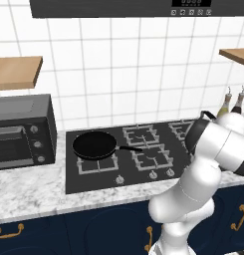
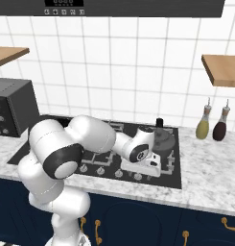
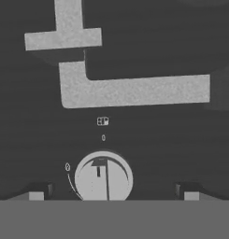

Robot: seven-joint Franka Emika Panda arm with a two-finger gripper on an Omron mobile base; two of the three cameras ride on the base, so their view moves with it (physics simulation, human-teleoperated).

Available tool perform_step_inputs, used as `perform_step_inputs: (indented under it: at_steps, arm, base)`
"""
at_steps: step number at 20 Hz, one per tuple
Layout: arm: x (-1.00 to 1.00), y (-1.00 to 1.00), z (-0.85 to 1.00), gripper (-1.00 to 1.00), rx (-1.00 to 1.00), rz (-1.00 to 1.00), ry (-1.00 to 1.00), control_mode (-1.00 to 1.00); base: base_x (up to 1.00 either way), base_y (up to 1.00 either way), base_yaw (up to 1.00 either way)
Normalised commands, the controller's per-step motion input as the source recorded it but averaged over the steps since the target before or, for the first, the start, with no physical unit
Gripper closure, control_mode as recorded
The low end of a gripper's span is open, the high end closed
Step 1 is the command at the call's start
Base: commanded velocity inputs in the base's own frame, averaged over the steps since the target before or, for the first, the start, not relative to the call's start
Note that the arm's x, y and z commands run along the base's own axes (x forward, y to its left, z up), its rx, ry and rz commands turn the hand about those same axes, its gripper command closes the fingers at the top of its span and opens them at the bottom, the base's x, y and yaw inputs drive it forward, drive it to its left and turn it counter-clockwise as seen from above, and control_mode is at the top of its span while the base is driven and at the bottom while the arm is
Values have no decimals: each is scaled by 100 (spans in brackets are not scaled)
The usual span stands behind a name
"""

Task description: Pick the kettle from the counter and place it on a stove burner. Then turn the burner on.

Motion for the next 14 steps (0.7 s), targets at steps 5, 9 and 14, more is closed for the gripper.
perform_step_inputs:
  at_steps: [5, 9, 14]
  arm:
    - [1, 0, -3, -100, 0, 3, 0, -100]
    - [-12, 0, -11, -100, 0, 3, 0, -100]
    - [-9, 7, -10, -100, 0, 4, 0, -100]
  base:
    - [0, 0, 0]
    - [0, 0, 0]
    - [0, 0, 0]
